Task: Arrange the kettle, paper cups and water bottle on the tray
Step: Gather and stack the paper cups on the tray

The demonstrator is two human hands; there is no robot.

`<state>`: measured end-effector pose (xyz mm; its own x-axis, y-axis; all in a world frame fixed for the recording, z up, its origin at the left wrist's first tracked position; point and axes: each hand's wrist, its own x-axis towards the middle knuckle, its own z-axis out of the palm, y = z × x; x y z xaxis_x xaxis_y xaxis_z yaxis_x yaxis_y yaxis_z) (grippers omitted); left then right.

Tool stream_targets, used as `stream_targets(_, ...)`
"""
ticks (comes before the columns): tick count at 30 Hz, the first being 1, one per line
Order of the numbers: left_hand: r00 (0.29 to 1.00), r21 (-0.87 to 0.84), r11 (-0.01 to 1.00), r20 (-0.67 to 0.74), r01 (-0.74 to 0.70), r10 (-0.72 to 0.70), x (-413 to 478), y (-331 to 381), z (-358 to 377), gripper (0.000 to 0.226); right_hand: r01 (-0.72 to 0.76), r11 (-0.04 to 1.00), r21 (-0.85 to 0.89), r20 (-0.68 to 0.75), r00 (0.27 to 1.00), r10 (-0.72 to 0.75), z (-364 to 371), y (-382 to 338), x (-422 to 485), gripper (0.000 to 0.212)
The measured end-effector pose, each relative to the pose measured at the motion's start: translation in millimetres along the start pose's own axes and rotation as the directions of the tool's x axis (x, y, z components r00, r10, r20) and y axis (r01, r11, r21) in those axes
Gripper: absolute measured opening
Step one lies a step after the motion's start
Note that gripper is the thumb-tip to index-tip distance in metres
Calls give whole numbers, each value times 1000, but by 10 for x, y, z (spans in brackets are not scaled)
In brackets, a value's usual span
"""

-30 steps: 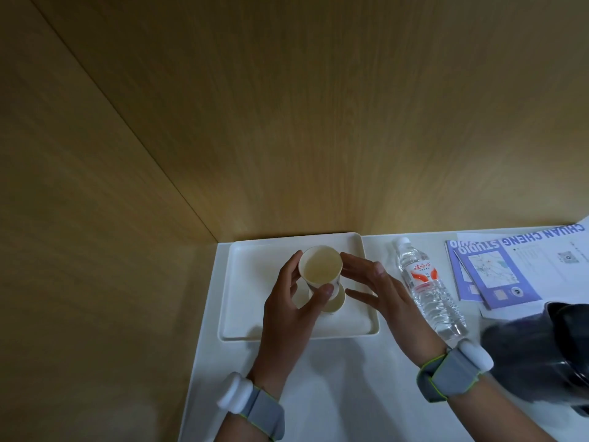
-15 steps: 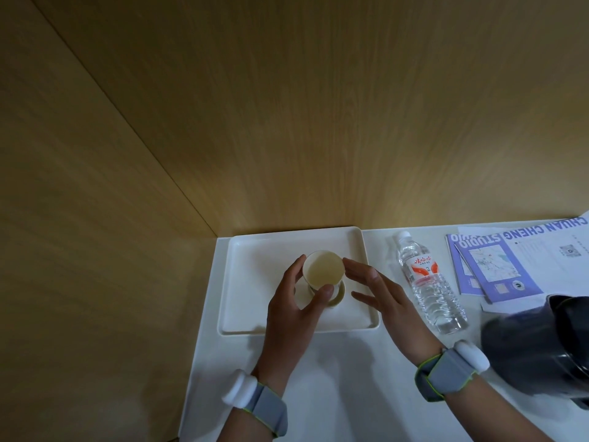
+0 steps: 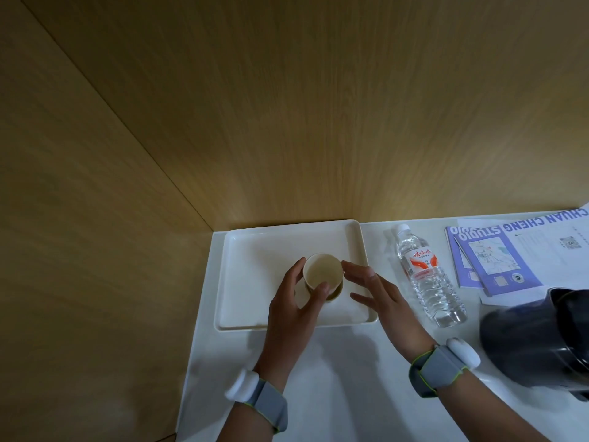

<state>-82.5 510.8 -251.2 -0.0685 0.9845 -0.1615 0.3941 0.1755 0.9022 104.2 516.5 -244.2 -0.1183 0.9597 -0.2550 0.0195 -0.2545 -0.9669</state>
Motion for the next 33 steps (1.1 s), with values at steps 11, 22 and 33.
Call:
stream_targets(11, 999, 56, 998, 24, 41, -43, 24, -128, 37, 58, -70, 997, 33, -5, 998, 70, 50, 141, 29, 73)
stream_targets(22, 997, 74, 996, 52, 53, -57, 22, -168, 72, 63, -103, 994, 35, -1, 995, 103, 54, 221, 29, 76)
stream_targets(33, 994, 31, 997, 79, 77, -80, 10, -229, 66, 66, -109, 992, 70, -1, 994, 110, 64, 237, -1, 79)
